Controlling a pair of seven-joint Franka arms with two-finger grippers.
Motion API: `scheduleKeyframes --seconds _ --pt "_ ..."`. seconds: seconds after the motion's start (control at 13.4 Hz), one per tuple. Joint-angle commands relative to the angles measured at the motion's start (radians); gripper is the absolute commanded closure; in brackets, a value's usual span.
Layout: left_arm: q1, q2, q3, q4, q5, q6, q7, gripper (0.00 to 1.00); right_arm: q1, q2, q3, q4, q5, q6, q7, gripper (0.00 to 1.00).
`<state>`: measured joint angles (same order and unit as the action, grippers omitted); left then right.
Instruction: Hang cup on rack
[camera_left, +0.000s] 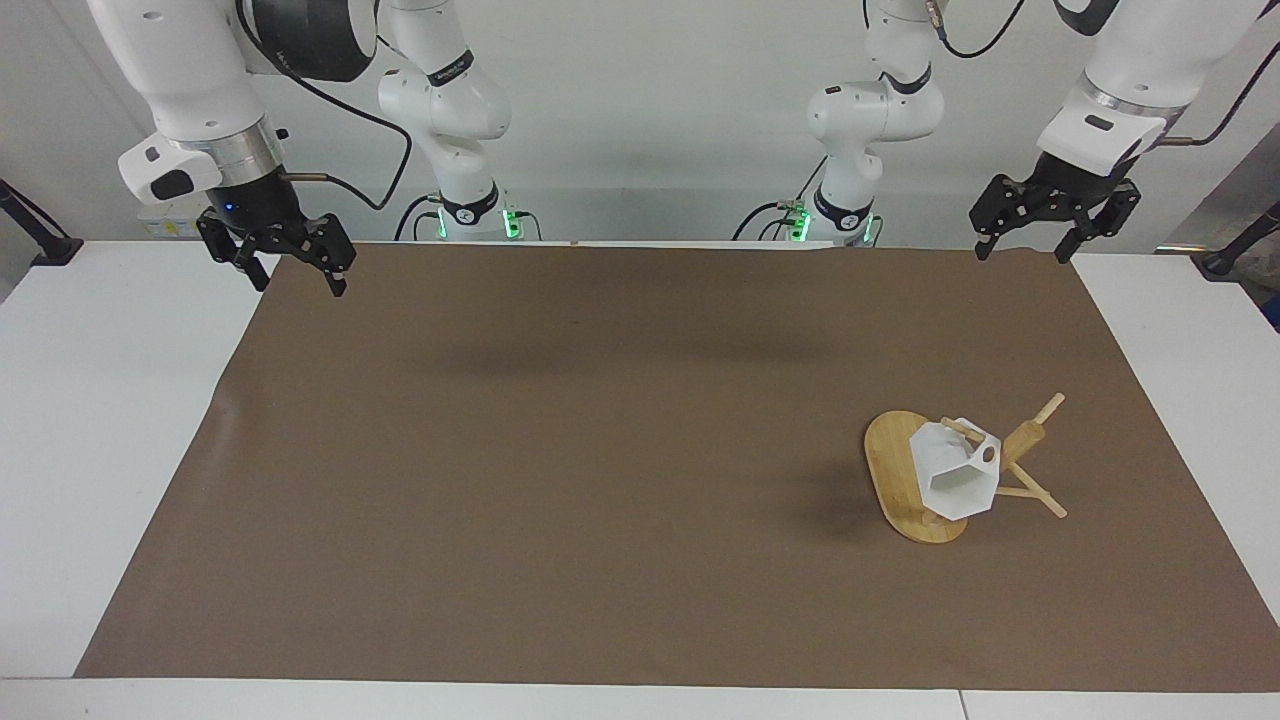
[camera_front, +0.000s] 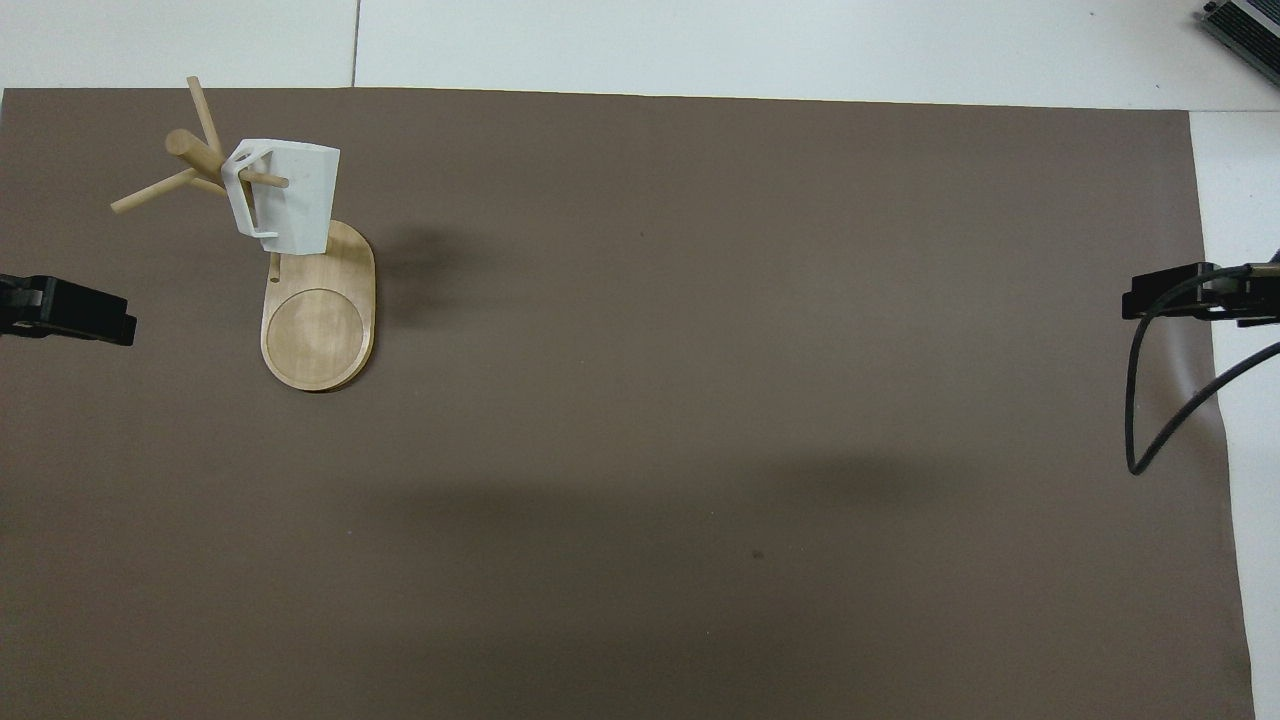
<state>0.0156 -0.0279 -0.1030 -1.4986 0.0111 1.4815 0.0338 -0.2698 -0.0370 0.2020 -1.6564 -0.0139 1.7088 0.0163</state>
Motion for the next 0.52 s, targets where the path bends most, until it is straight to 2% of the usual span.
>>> scheduleKeyframes --seconds 0.0,0.45 --pt "0.021 -0.017 0.000 -0.015 0.007 -0.009 0.001 0.00 -0.015 -0.018 0.011 -0.022 -0.011 0.006 0.013 0.00" --pt "0.021 -0.017 0.000 -0.017 0.013 -0.020 0.002 0.00 -0.015 -0.018 0.010 -0.022 -0.011 0.006 0.013 0.00"
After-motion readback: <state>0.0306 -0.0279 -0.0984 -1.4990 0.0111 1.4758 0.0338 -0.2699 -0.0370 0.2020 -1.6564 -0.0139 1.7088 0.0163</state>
